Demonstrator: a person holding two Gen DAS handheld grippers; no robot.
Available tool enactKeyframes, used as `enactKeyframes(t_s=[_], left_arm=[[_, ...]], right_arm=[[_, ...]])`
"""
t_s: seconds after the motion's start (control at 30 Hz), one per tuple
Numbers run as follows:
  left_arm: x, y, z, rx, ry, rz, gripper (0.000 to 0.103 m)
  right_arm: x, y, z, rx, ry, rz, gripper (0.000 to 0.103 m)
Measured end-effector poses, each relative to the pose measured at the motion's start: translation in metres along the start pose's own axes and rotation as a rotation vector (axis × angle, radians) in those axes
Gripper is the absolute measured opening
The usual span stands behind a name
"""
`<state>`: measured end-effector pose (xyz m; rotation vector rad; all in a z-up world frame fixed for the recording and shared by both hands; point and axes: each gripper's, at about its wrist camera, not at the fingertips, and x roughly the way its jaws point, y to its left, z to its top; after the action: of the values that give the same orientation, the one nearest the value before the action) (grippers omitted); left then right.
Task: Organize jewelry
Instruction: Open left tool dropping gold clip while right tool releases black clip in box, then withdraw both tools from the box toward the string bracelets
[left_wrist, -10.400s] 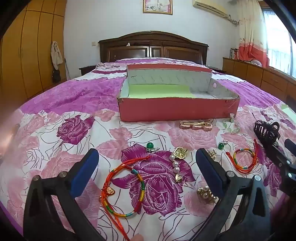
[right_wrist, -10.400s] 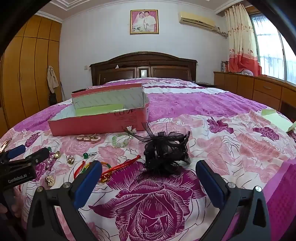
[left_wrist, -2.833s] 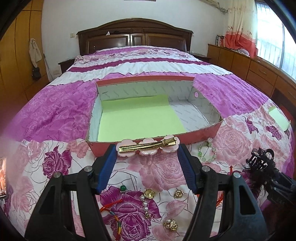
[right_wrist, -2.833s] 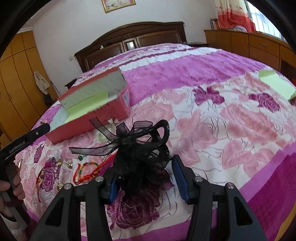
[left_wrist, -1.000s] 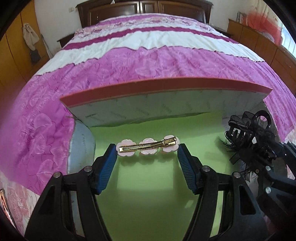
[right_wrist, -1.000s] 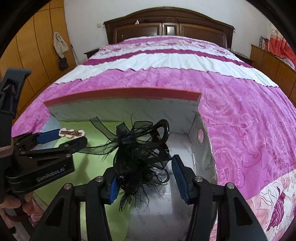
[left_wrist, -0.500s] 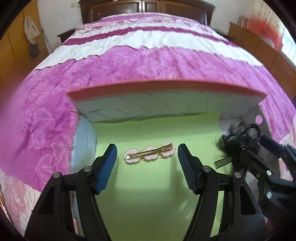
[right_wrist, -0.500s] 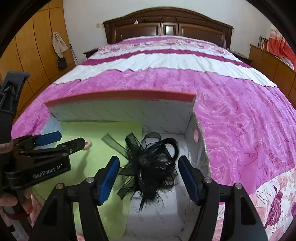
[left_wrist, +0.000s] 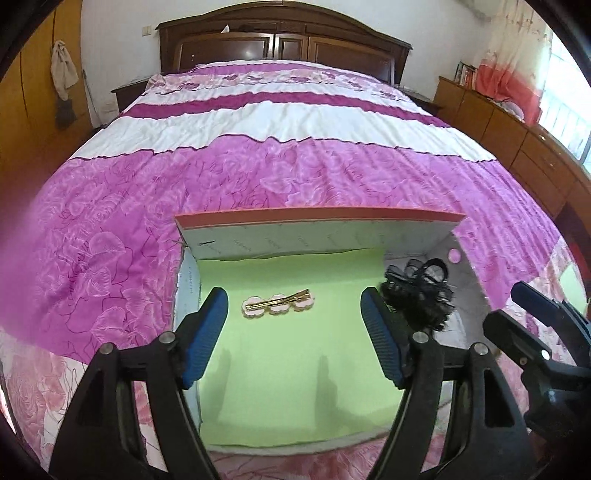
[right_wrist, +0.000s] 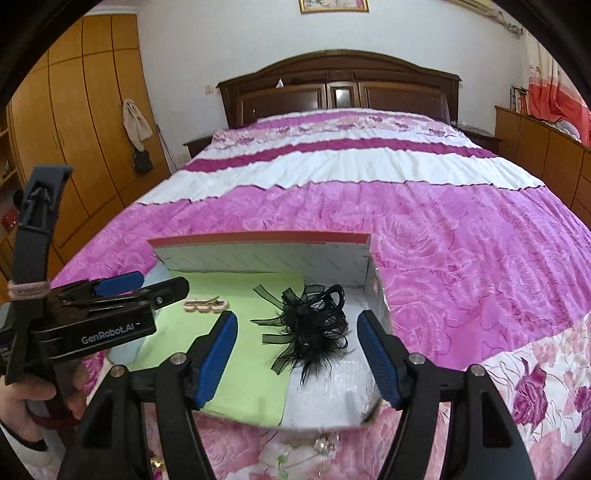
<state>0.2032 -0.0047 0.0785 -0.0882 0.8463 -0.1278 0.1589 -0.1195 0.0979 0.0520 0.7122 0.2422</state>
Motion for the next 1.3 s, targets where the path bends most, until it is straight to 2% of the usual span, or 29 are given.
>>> enactKeyframes(t_s=[0.1,0.23,0.4,0.7,1.0,1.3], left_arm=[[-0.001,0.0,-0.001,-0.004,-0.005,-0.019,0.07],[0.017,-0.001,-0.003,-0.01,0.018,0.016,0.07],[0.021,0.007,-0.015,-0.079,0.044,-0.004,0.069],[-0.012,0.006,-0.042,-0.061,0.029,0.024,0.07],[-0.044,-0.003,-0.077,-0.002,0.044,0.022,0.07],[-0.064,0.001,-0.105,0.014,0.06,0.029,0.07]], right_arm=[[-0.012,-0.001,-0.004,0.006,-0.017,0.0,0.071],[-0.026,-0.004,-0.014,0.019,-0.025,0.005,0.071],[-0.037,-0.014,-0.029,0.035,-0.037,0.006,0.073],[-0.046,-0.036,-0.063,0.099,0.0,-0.019,0.073],[-0.051,-0.032,-0.088,0.108,0.04,-0.002,0.073],[-0.059,-0.027,-0.115,0.104,0.1,0.002,0.073]])
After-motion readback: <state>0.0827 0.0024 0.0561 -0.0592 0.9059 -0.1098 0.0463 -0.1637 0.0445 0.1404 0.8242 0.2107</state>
